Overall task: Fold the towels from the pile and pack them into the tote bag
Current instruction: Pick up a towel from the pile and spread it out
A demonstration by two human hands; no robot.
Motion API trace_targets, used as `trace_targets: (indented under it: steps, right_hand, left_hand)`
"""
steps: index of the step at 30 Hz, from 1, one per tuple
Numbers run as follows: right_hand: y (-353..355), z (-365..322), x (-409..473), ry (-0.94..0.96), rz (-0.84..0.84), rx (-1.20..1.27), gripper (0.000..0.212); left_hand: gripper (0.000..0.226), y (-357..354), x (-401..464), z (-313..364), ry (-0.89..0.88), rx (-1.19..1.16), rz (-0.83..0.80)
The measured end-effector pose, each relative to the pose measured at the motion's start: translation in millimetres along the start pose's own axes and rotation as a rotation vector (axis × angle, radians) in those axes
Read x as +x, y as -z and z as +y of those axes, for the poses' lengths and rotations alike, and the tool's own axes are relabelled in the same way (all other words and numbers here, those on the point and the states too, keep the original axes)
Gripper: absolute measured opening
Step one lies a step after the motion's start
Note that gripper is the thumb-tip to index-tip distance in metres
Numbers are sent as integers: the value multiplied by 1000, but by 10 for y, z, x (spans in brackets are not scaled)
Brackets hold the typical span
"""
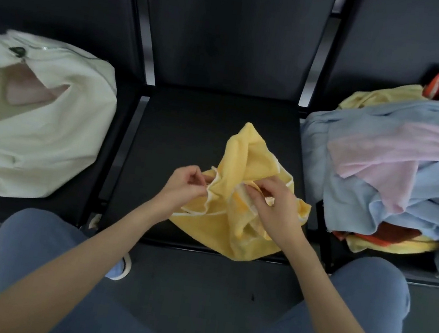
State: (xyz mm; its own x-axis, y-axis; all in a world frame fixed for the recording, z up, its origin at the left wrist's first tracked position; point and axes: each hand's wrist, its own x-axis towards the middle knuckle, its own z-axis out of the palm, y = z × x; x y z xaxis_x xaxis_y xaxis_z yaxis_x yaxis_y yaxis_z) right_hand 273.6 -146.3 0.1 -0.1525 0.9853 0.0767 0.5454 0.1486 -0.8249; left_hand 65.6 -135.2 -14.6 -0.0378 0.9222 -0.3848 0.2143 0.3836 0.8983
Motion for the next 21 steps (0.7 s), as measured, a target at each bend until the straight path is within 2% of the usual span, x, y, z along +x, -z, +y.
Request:
trace_targets:
  steps: [3,10,13,16,18,19,21]
  right_hand:
    - [-2,86,-28,-21,6,-87,9]
    - [-32,36,-57,-79,-74,-56,7]
    - [-57,16,-80,-48,-67,-44,7]
    - [-59,8,-98,-14,-94,-18,5]
    - [-45,11,-115,23,-99,-15,7]
    - [-36,15,-124,43,-97,-18,8]
    - [-14,30,-139,69,-83,-20,10]
  left_hand:
    - [20,19,-53,-105,63,18,8]
    - [13,-103,-25,-41,248,-521,9]
    - [16,-187,56,27,368,-625,133]
    - [17,-268,149,30,467,-575,310]
    - [15,-287,202,-7,474,-437,390]
    - [17,-291,211,-14,428,-340,439]
    - [22,-288,173,35,222,-176,518]
